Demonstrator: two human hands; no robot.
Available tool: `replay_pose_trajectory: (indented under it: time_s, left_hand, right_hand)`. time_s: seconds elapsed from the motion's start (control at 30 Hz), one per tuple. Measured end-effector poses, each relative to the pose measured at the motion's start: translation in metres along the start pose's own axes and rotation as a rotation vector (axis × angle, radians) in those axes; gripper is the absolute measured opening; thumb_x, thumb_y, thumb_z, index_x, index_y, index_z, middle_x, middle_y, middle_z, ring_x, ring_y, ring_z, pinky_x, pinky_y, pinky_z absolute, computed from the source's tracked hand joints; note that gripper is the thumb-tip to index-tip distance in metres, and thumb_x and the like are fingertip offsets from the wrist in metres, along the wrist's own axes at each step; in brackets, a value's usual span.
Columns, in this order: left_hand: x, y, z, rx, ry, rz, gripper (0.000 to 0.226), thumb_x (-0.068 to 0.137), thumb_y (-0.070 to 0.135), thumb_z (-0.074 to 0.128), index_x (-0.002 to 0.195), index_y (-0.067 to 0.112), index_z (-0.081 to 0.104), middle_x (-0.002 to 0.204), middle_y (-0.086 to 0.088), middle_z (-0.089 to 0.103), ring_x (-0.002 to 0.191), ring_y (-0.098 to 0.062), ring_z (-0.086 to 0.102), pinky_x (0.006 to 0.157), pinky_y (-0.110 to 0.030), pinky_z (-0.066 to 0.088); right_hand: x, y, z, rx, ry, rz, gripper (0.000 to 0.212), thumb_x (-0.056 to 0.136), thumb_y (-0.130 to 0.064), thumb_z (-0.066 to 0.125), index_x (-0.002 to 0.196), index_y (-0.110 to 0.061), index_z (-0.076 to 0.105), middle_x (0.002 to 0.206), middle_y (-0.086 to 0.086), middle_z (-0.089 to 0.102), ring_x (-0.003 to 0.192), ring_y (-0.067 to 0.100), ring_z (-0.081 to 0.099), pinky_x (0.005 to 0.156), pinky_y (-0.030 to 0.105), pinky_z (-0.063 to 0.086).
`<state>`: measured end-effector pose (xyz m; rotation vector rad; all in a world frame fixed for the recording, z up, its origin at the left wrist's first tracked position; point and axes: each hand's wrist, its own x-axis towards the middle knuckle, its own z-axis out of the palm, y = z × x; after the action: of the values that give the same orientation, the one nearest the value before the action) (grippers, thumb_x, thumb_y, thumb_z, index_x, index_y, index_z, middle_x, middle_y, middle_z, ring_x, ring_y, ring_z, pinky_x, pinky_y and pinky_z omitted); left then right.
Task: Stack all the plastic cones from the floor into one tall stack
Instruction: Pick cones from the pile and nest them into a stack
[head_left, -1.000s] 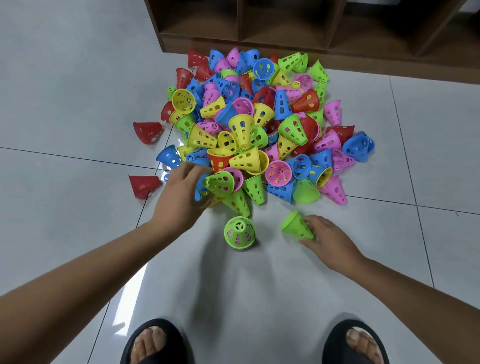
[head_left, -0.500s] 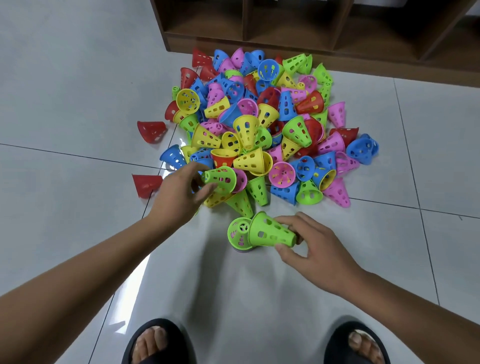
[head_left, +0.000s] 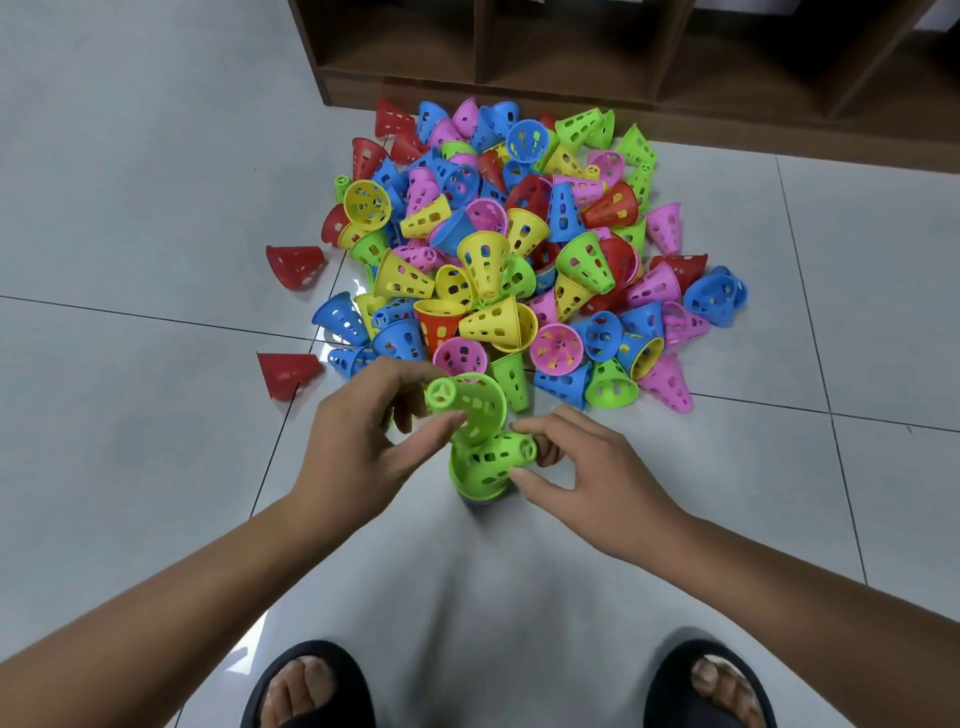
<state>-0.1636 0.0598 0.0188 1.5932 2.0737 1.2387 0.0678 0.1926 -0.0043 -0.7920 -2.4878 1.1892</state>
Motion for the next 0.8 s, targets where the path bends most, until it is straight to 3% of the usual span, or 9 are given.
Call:
replay_pose_trajectory:
  time_s: [0.17,0.3,0.53,0.7,0.8]
  left_hand:
    - [0.001,-0.004,0.007,0.001,-0.073,0.014,0.03,0.093,0.036,0.085,0.116,0.021,0.072,0.092,0.009,0.061,0.079,-0.014,0.058,0.072,-0.02,0.043]
    - [0.0,-0.003,0.009,0.025,-0.084,0.05,0.032,0.094,0.04,0.084,0.117,0.02,0.072,0.093,0.01,0.06,0.081,-0.012,0.057,0.072,-0.02,0.042]
    - [0.003,0.001,0.01,-0.002,-0.072,0.052,0.033,0.093,0.041,0.082,0.116,0.019,0.072,0.106,0.009,0.06,0.093,-0.014,0.062,0.075,-0.026,0.047]
    - [0.001,0.0,0.01,0.004,-0.108,0.056,0.034,0.094,0.041,0.082,0.117,0.018,0.071,0.118,0.01,0.069,0.11,-0.011,0.067,0.087,-0.031,0.054]
    - [-0.001,-0.005,0.013,0.039,-0.153,0.0,0.038,0.094,0.054,0.076,0.119,0.027,0.069,0.116,0.019,0.072,0.106,-0.004,0.068,0.088,-0.034,0.057]
  right_hand:
    - [0.002,0.017,-0.007,0.001,0.018,0.075,0.041,0.087,-0.022,0.081,0.126,-0.031,0.069,0.102,-0.014,0.063,0.094,0.011,0.061,0.084,0.016,0.049]
    - [0.002,0.023,-0.011,0.168,-0.017,0.159,0.026,0.088,-0.016,0.082,0.11,-0.027,0.075,0.095,-0.008,0.073,0.088,0.014,0.069,0.084,0.03,0.058]
    - [0.002,0.014,0.002,0.146,-0.049,0.092,0.012,0.096,-0.029,0.077,0.107,-0.028,0.074,0.093,-0.008,0.071,0.09,0.016,0.069,0.08,0.027,0.056]
    - [-0.002,0.018,0.007,0.149,-0.06,0.11,0.016,0.094,-0.02,0.078,0.109,-0.025,0.076,0.093,-0.01,0.072,0.089,0.013,0.068,0.079,0.015,0.051]
    - [-0.003,0.028,0.008,0.158,-0.04,0.169,0.026,0.093,-0.013,0.077,0.116,-0.024,0.076,0.097,-0.011,0.075,0.094,0.01,0.07,0.083,0.015,0.053]
